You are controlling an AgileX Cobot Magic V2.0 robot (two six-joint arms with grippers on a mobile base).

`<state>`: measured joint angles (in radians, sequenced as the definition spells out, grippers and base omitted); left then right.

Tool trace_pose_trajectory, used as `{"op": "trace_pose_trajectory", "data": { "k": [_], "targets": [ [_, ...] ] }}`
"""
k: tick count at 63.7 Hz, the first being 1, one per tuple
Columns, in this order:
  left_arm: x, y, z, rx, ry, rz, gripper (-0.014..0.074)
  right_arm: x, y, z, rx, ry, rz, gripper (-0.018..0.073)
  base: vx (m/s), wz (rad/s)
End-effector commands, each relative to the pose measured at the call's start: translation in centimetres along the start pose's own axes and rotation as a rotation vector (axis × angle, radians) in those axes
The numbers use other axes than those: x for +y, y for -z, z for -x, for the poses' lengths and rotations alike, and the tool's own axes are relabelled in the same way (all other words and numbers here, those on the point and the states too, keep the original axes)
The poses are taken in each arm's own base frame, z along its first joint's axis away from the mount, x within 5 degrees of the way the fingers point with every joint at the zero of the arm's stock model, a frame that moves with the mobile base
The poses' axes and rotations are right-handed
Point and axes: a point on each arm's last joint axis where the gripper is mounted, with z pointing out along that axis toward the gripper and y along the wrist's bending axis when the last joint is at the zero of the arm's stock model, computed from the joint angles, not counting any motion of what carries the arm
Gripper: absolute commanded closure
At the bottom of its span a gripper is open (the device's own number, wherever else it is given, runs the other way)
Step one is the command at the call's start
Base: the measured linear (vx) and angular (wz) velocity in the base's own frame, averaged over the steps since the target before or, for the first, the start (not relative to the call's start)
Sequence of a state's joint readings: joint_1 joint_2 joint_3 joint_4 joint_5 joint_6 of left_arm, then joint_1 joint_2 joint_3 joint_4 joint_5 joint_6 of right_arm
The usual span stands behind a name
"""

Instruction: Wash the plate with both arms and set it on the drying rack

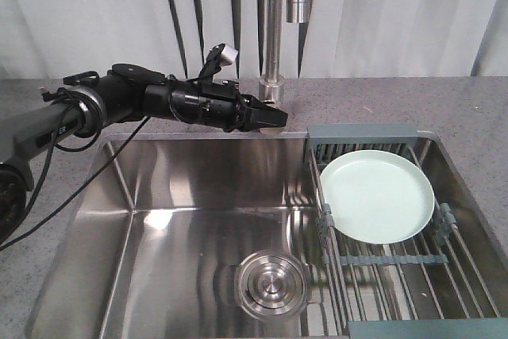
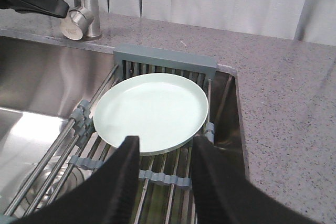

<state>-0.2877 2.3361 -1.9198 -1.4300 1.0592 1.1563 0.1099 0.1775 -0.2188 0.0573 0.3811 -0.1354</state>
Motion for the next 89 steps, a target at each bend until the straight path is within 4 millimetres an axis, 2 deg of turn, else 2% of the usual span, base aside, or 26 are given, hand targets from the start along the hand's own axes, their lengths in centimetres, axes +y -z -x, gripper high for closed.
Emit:
{"op": "trace_pose_trajectory", "data": {
  "k": [1,24,47,81,89],
  "targets": [
    [-3.3,1.5,4.0,-0.129,-0.053,-0.032,0.0601,-0.2,0.2,1.4,-0.089,0.009,-0.019,0.0304,0.00,0.00],
    [-3.1,1.5,4.4,-0.159,-0.051,0.006,0.0601,-0.2,0.2,1.4,-0.089,0.009,-0.019,0.0304,0.00,0.00],
    [-3.8,-0.6,4.4,-0.174,-0.053,0.074,0.0601,-0.2,0.2,1.4,-0.089,0.009,-0.019,0.0304,0.00,0.00],
    [-3.5,-0.4,4.7,-0.204,-0.045,0.113,0.0601,-0.2,0.2,1.4,-0.089,0.009,-0.019,0.0304,0.00,0.00],
    [-4.0,-0.5,4.4,-0.172,-0.054,0.061,0.0601,-0.2,0.2,1.4,-0.089,0.009,-0.019,0.0304,0.00,0.00]
  ]
}}
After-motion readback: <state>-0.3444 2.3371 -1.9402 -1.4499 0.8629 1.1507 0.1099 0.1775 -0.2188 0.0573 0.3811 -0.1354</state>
